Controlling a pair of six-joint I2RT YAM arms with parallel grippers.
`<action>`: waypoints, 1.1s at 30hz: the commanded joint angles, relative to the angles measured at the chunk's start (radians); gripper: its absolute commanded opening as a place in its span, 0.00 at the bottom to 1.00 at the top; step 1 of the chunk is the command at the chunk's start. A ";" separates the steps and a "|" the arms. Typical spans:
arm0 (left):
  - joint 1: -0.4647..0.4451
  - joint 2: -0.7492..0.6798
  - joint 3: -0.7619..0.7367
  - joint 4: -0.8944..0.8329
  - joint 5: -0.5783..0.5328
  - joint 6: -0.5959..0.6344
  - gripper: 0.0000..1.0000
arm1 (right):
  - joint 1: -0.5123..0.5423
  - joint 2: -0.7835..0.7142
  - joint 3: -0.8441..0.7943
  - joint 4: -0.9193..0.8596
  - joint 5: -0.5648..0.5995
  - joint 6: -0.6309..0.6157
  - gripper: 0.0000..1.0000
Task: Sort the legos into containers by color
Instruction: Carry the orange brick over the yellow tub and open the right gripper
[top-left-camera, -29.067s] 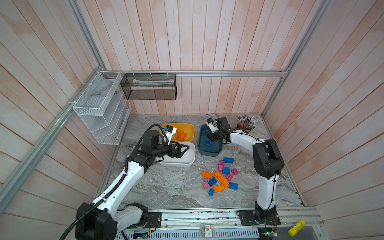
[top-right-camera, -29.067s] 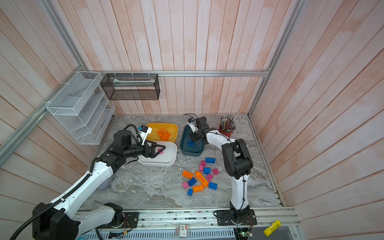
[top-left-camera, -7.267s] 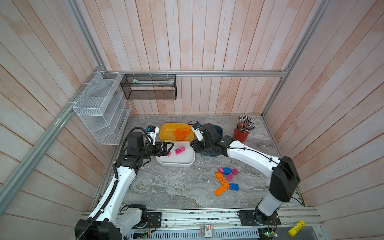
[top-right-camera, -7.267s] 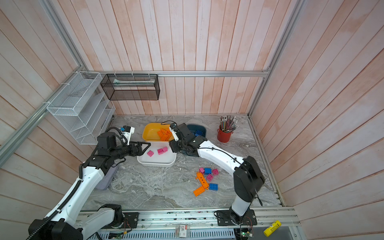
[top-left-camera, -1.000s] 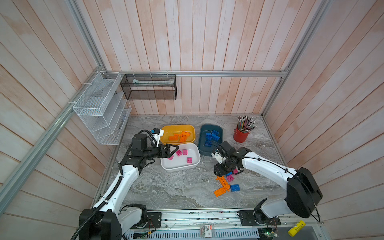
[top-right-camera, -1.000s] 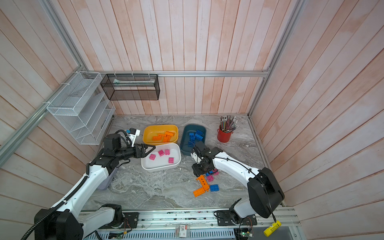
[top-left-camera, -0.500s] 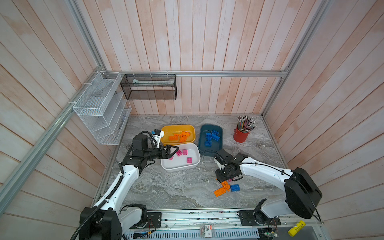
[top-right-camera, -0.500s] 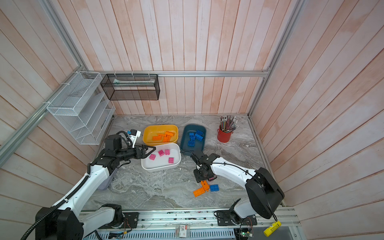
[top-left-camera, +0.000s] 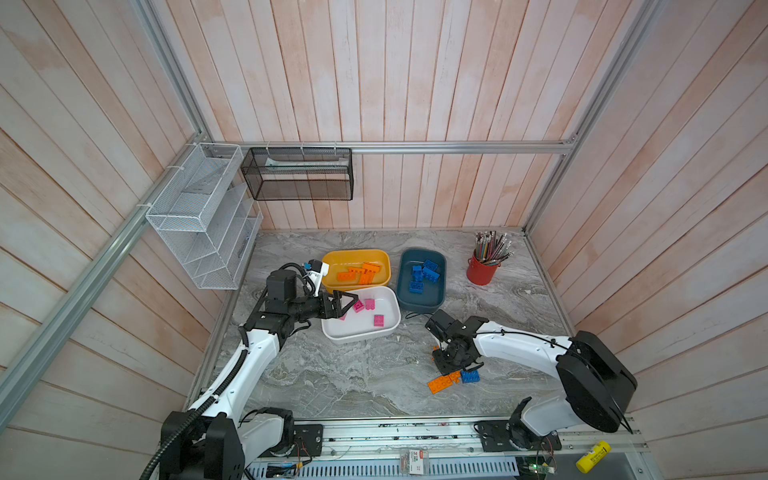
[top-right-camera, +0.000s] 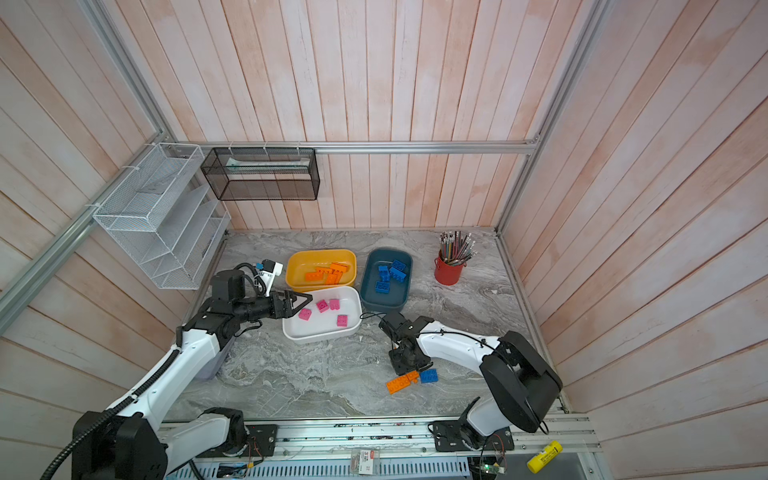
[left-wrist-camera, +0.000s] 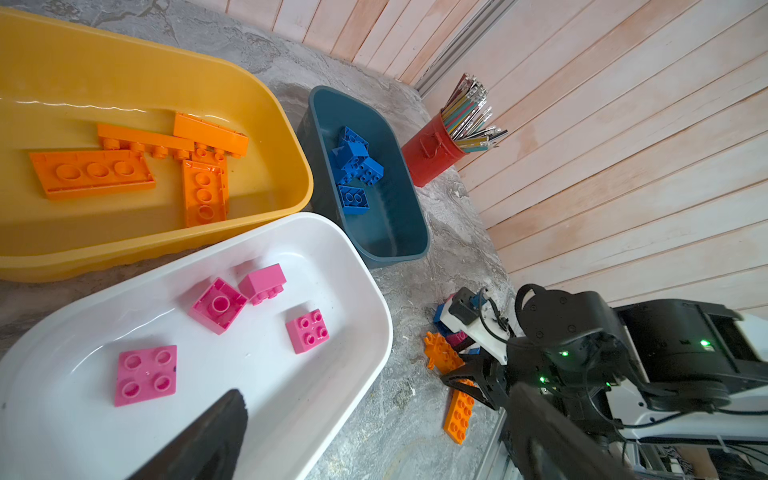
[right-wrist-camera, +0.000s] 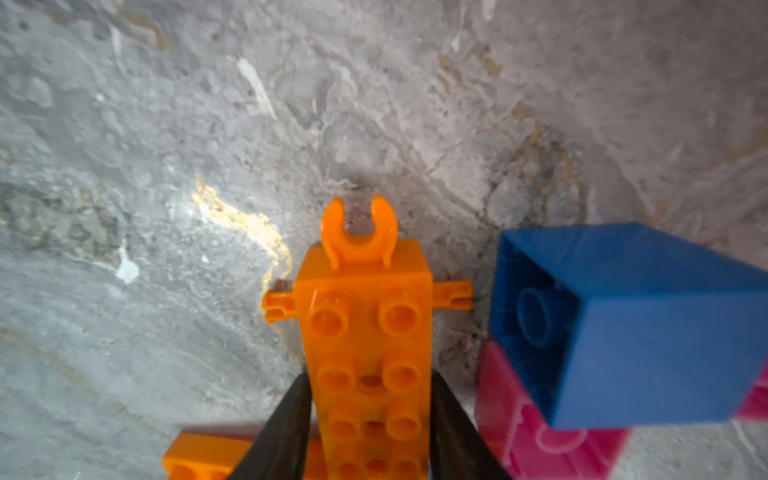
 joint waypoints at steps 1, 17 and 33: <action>-0.005 0.002 -0.012 0.011 0.010 0.025 1.00 | 0.005 0.030 -0.009 0.019 0.007 0.008 0.37; 0.006 -0.039 0.050 -0.016 -0.052 0.023 1.00 | -0.017 0.135 0.528 0.031 -0.006 -0.199 0.20; 0.055 -0.086 0.080 -0.084 -0.064 0.052 1.00 | -0.092 0.665 1.204 0.127 -0.175 -0.365 0.24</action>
